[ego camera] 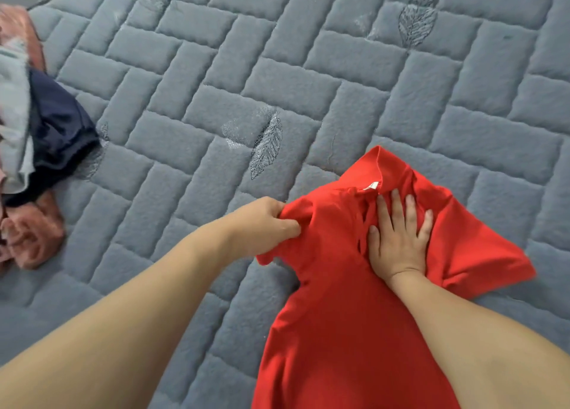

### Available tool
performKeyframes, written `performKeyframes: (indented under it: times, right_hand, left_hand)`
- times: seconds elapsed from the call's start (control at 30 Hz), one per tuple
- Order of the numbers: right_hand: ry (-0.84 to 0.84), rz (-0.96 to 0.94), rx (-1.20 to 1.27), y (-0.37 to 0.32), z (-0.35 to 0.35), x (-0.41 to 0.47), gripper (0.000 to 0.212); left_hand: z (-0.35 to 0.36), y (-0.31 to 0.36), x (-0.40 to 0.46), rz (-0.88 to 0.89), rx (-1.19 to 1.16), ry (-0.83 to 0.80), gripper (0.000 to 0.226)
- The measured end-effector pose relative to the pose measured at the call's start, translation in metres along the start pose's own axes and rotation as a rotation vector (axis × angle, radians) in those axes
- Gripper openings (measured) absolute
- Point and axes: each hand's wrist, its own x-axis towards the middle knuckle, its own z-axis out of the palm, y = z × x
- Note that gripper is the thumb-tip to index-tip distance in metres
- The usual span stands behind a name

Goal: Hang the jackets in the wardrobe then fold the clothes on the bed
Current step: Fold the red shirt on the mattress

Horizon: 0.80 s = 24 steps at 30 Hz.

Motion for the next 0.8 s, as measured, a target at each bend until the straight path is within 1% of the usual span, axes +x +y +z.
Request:
performKeyframes:
  times: [0.07, 0.13, 0.17, 0.23, 0.27, 0.3, 0.33, 0.37, 0.4, 0.43, 0.5, 0.57, 0.6, 0.63, 0.67, 0.7, 0.73, 0.77, 0.8]
  right_hand:
    - [0.002, -0.001, 0.006, 0.000, -0.001, -0.001, 0.064]
    - [0.011, -0.003, 0.007, -0.001, -0.001, -0.001, 0.063]
    - [0.015, -0.003, 0.010, -0.001, -0.001, -0.001, 0.063]
    - [0.027, -0.007, 0.010, -0.003, -0.001, -0.002, 0.062]
    - [0.037, -0.009, 0.003, -0.003, -0.001, -0.002, 0.062]
    - [0.050, -0.010, -0.003, -0.003, -0.001, -0.002, 0.063]
    - [0.059, -0.010, -0.005, -0.003, 0.001, -0.002, 0.063]
    - [0.064, -0.014, -0.007, -0.002, 0.003, -0.003, 0.063]
    - [0.079, -0.021, -0.011, -0.002, 0.005, -0.003, 0.063]
    - [0.104, -0.024, -0.017, -0.001, 0.007, -0.002, 0.063]
    - [0.113, -0.022, -0.018, 0.002, 0.010, 0.001, 0.064]
    - [0.114, -0.027, -0.020, 0.001, 0.011, -0.001, 0.064]
    - [0.127, -0.028, -0.030, 0.000, 0.012, -0.001, 0.064]
    - [0.133, -0.026, -0.034, -0.001, 0.012, -0.001, 0.064]
    - [0.134, -0.022, -0.032, -0.001, 0.011, 0.000, 0.064]
    - [0.135, -0.020, -0.030, -0.001, 0.010, 0.000, 0.064]
    - [0.136, -0.022, -0.034, -0.002, 0.010, 0.000, 0.064]
    - [0.135, -0.025, -0.036, -0.002, 0.010, 0.000, 0.064]
    - [0.133, -0.025, -0.034, -0.002, 0.009, 0.000, 0.064]
  left_hand:
    - [-0.007, -0.007, -0.002, 0.005, 0.112, 0.098, 0.019]
    - [-0.017, -0.014, -0.007, -0.040, 0.293, 0.148, 0.019]
    - [-0.022, -0.020, -0.008, -0.063, 0.441, 0.180, 0.021]
    - [-0.030, -0.036, -0.007, -0.131, 0.793, 0.332, 0.021]
    - [-0.033, -0.045, -0.004, -0.202, 0.955, 0.398, 0.020]
    - [-0.032, -0.053, -0.001, -0.303, 1.098, 0.404, 0.019]
    - [-0.027, -0.061, 0.004, -0.408, 1.211, 0.365, 0.026]
    - [-0.020, -0.068, 0.009, -0.501, 1.268, 0.321, 0.035]
    - [-0.012, -0.074, 0.016, -0.553, 1.277, 0.318, 0.039]
    - [-0.005, -0.079, 0.024, -0.564, 1.245, 0.332, 0.040]
    - [0.008, -0.088, 0.028, -0.495, 1.067, 0.353, 0.043]
    - [0.016, -0.100, 0.029, -0.363, 0.897, 0.395, 0.057]
    - [0.018, -0.105, 0.032, -0.250, 0.864, 0.413, 0.064]
    - [0.019, -0.109, 0.035, -0.125, 0.856, 0.420, 0.064]
    - [0.020, -0.112, 0.039, -0.022, 0.854, 0.433, 0.054]
    - [0.020, -0.115, 0.042, 0.025, 0.827, 0.444, 0.037]
    - [0.019, -0.116, 0.043, -0.005, 0.800, 0.445, 0.020]
    - [0.016, -0.115, 0.042, -0.078, 0.794, 0.444, 0.009]
    - [0.013, -0.116, 0.042, -0.166, 0.836, 0.444, 0.005]
